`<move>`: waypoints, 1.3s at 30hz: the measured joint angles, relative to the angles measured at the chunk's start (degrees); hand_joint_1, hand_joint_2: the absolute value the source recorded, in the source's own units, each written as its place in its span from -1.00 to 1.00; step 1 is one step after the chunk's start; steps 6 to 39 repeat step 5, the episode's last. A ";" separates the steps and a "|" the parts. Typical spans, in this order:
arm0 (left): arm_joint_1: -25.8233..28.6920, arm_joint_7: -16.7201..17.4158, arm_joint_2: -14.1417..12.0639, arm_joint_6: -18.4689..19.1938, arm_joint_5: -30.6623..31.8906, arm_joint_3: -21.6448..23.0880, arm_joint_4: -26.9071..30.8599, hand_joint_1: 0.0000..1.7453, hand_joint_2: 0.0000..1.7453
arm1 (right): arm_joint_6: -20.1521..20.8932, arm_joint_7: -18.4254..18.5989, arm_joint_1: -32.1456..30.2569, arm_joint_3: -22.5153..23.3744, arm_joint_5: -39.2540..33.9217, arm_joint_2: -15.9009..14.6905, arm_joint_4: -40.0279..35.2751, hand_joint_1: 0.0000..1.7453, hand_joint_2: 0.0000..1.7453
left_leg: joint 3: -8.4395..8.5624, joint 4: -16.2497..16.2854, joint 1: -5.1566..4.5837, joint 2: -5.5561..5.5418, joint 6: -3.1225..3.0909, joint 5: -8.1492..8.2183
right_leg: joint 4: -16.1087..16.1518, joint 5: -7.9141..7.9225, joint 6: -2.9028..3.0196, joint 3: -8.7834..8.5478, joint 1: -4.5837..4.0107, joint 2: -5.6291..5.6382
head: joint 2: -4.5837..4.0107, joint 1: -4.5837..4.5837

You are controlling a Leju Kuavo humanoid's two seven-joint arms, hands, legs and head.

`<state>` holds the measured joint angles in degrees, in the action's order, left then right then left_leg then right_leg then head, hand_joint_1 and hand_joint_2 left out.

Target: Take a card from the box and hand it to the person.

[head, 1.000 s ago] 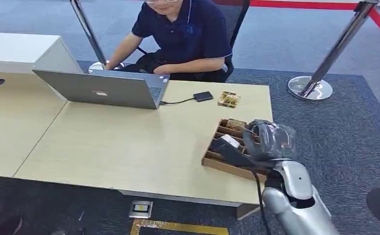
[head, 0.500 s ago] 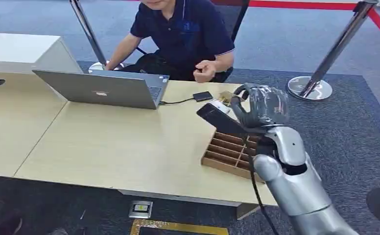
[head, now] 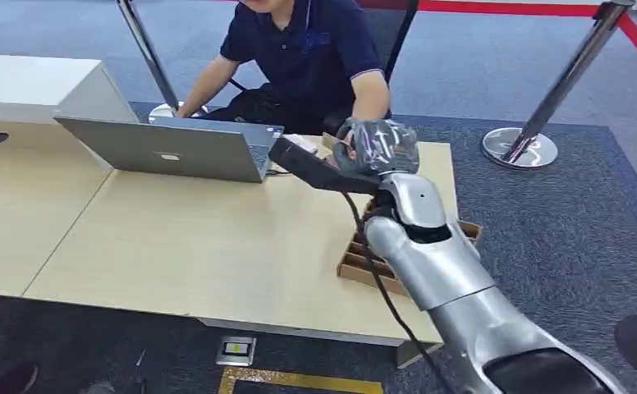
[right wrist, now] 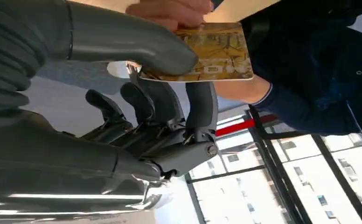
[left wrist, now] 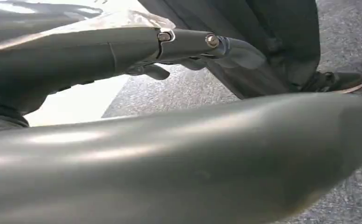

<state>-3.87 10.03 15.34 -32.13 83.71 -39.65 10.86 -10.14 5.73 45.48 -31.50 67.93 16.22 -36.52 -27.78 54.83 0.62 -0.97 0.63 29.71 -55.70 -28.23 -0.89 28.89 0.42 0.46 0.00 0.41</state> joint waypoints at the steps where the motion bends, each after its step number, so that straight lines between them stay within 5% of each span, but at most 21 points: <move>1: 0.00 0.07 -0.02 0.00 -0.02 0.00 0.00 -1.00 -1.00 | -0.04 0.28 0.04 0.00 0.28 0.28 0.68 0.70 1.00 | 0.00 0.00 0.00 0.00 0.00 0.00 | 0.01 0.00 0.00 0.00 0.00 0.00 | 0.00 0.00; 5: 0.00 0.28 -0.04 0.00 -0.04 0.00 0.00 -1.00 -1.00 | -0.31 0.85 0.15 -0.09 0.85 0.79 2.84 0.58 1.00 | 0.00 0.00 0.00 0.00 0.00 0.00 | 0.01 0.00 0.00 0.00 0.00 0.00 | 0.00 -0.02; 39: 0.00 0.28 -0.04 0.00 -0.04 0.00 0.00 -1.00 -1.00 | -0.31 0.85 0.15 -0.09 0.85 0.79 2.84 0.58 1.00 | 0.00 0.00 0.00 0.00 0.00 0.00 | 0.01 0.00 0.00 0.00 0.00 0.00 | 0.00 -0.02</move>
